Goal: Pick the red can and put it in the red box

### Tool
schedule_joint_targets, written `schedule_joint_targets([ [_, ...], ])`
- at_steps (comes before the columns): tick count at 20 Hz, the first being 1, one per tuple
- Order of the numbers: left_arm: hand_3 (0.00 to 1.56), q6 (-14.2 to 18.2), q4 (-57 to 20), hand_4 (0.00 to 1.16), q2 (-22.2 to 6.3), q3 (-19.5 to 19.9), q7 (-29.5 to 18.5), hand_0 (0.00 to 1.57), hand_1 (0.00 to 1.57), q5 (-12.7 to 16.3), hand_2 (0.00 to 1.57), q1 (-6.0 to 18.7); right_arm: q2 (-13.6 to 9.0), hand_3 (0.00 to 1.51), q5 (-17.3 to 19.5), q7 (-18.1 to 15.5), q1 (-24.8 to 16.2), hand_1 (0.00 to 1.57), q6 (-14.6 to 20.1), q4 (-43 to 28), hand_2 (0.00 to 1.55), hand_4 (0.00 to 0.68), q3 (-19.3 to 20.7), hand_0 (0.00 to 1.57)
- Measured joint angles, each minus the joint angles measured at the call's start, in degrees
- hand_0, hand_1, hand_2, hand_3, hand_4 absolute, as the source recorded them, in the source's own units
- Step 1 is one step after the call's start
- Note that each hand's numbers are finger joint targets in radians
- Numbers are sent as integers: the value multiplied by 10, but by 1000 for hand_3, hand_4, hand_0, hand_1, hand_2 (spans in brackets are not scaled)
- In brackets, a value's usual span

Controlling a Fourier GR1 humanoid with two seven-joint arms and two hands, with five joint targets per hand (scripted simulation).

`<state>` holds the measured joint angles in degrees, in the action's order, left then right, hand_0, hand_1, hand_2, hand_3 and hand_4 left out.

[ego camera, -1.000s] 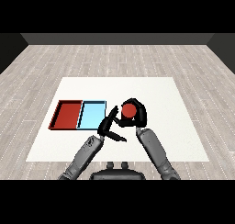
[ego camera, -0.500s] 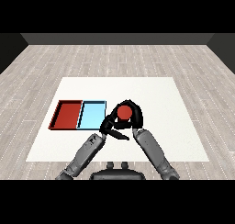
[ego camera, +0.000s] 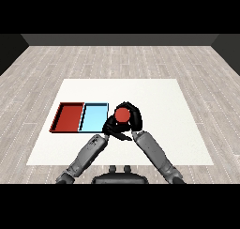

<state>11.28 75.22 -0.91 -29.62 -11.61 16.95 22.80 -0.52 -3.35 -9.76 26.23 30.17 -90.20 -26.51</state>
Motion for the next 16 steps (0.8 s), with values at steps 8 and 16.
schedule_joint_targets([
  [8, 1524, 108, 18, 1117, -2, -9, -14, 1571, 1571, 17, 1571, -11, -1, 1404, -15, -2, 3, 1571, 14, 1, 1474, 626, -17, 1571],
  [16, 1498, 155, 15, 1125, -2, -15, -19, 1571, 1571, 26, 1571, -7, -4, 1398, -17, 15, 17, 1571, 48, -6, 1469, 630, -38, 1571],
])
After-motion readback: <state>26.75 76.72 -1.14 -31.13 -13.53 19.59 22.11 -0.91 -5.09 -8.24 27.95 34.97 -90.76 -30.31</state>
